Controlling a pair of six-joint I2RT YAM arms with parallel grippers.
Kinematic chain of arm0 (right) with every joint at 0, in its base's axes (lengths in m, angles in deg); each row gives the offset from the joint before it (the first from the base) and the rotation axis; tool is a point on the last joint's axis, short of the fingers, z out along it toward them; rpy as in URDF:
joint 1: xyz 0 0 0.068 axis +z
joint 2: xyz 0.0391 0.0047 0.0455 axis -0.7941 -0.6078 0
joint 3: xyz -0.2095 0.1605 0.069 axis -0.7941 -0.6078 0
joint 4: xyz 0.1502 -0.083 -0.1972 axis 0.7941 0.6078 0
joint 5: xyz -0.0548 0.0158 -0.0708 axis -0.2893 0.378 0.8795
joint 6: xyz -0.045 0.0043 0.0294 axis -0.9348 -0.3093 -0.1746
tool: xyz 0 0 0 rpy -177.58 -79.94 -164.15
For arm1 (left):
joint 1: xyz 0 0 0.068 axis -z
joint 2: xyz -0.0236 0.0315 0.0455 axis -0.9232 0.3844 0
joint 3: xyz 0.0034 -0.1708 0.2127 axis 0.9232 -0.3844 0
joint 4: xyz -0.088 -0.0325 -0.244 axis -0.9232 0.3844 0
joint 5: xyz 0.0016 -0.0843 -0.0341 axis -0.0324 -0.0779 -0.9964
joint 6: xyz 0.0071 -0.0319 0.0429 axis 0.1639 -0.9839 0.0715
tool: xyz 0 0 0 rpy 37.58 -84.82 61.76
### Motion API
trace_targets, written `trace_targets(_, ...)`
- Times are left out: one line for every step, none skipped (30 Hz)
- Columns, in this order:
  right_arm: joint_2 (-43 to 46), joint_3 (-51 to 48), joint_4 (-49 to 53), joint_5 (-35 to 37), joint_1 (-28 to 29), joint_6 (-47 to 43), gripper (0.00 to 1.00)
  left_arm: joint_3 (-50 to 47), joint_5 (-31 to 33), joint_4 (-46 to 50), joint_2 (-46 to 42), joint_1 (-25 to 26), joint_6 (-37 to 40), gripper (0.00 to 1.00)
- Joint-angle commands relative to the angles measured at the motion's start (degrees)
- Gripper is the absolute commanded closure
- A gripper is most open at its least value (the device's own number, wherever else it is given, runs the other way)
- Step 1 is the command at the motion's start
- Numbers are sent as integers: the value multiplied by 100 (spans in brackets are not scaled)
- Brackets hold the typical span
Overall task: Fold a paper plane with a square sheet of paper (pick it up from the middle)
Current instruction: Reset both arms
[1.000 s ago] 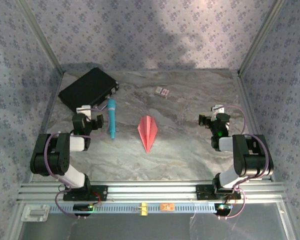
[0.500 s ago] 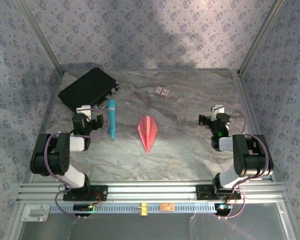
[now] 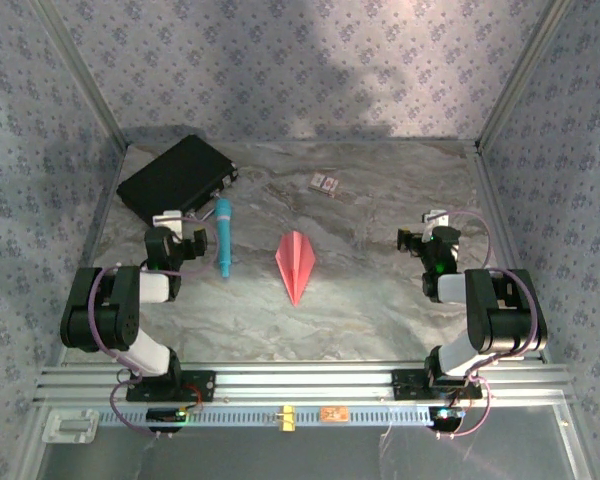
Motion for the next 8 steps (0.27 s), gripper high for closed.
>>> trace_targets(-1,83,-56,67,-26,88,1,122,-80,-122,-53,-30,-50,0)
trace_targets(1,84,-56,67,-18,98,1,121,-80,-122,-60,-28,-53,0)
trace_targets(-2,85,-56,67,-26,92,1,119,-80,-122,-62,-32,-53,0)
trace_targets(-6,88,-56,67,-28,92,1,122,-78,-122,-61,-25,-54,0)
trace_targets(-5,86,-54,67,-20,95,1,123,-80,-122,-60,-32,-50,0)
trace_targets(1,85,-56,67,-24,86,1,123,-80,-122,-54,-31,-51,0)
trace_targets(-3,85,-55,67,-25,88,1,123,-86,-122,-54,-19,-54,0)
trace_targets(6,77,-64,66,-23,86,1,121,-80,-127,-58,-22,-54,0)
